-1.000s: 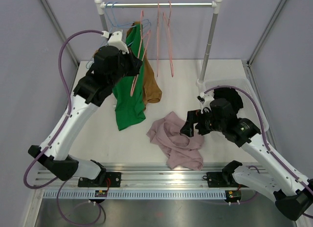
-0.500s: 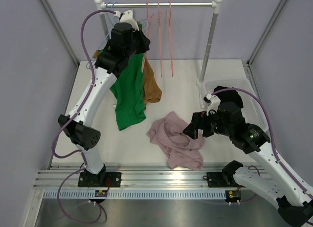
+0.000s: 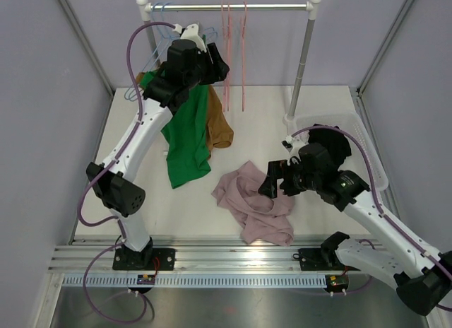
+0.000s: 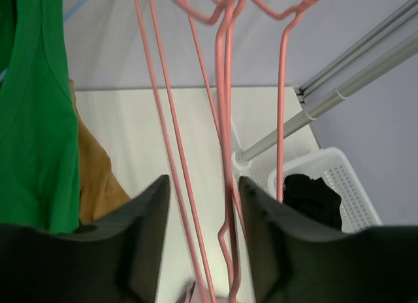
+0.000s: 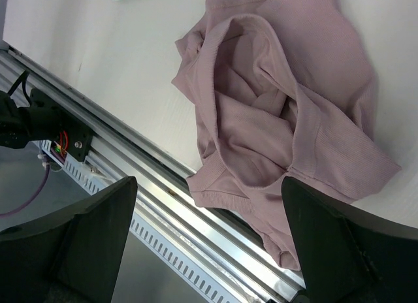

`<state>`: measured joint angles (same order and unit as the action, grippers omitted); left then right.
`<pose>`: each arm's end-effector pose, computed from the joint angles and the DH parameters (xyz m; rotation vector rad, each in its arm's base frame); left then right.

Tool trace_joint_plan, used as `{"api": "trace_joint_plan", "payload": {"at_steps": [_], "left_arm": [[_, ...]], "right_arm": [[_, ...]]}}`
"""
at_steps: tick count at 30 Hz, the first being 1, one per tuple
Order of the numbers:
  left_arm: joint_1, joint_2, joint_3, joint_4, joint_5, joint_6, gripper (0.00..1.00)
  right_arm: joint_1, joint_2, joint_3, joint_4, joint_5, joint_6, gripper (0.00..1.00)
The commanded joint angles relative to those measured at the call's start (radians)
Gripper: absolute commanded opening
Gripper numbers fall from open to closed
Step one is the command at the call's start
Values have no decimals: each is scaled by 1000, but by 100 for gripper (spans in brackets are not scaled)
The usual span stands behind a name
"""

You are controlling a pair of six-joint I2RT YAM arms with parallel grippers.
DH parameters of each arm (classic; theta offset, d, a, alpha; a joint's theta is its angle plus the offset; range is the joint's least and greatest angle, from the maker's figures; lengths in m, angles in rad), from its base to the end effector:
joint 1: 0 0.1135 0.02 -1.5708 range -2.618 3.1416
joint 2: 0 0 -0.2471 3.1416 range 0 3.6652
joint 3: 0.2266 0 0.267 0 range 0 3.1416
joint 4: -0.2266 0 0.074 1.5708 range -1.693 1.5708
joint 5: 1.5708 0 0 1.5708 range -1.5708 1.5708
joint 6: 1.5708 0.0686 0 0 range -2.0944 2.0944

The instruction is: Remove the tank top from the hanger

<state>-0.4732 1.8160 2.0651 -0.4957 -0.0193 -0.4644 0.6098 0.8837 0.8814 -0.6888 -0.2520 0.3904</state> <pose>0.4062 -0.2065 0.4407 -0.0058 1.8654 -0.6409 0.1802 0.1468 0.2744 -0.3988 2.3341 0.7961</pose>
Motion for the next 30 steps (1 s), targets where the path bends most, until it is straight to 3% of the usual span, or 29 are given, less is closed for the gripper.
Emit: {"api": "trace_joint_plan", "payload": {"at_steps": [1,2,4,13,17,28,29,30], "left_arm": [[2,-107,-26,31,36,3,58],[2,-141,-39,26,29,6,66],[2,-184,-75,11,24,23,99],[7,-500,-253,-130,-208,47,99],[8,-668,-431,-123,-212,47,99],[7,-986,-671,-285,-188,89,99],[7,-1024,-680,-300,-203,98,99],[7,-1043,-704,-326,-208,105,99]], "right_arm": [[18,70,-15,70,6,22,100],[22,84,-16,81,31,24,100],[44,126,-16,95,54,30,100],[154,325,-13,129,217,68,99],[208,429,-7,158,308,87,99],[346,846,67,204,421,102,99],[357,882,71,206,425,105,98],[370,896,79,207,428,102,87]]}}
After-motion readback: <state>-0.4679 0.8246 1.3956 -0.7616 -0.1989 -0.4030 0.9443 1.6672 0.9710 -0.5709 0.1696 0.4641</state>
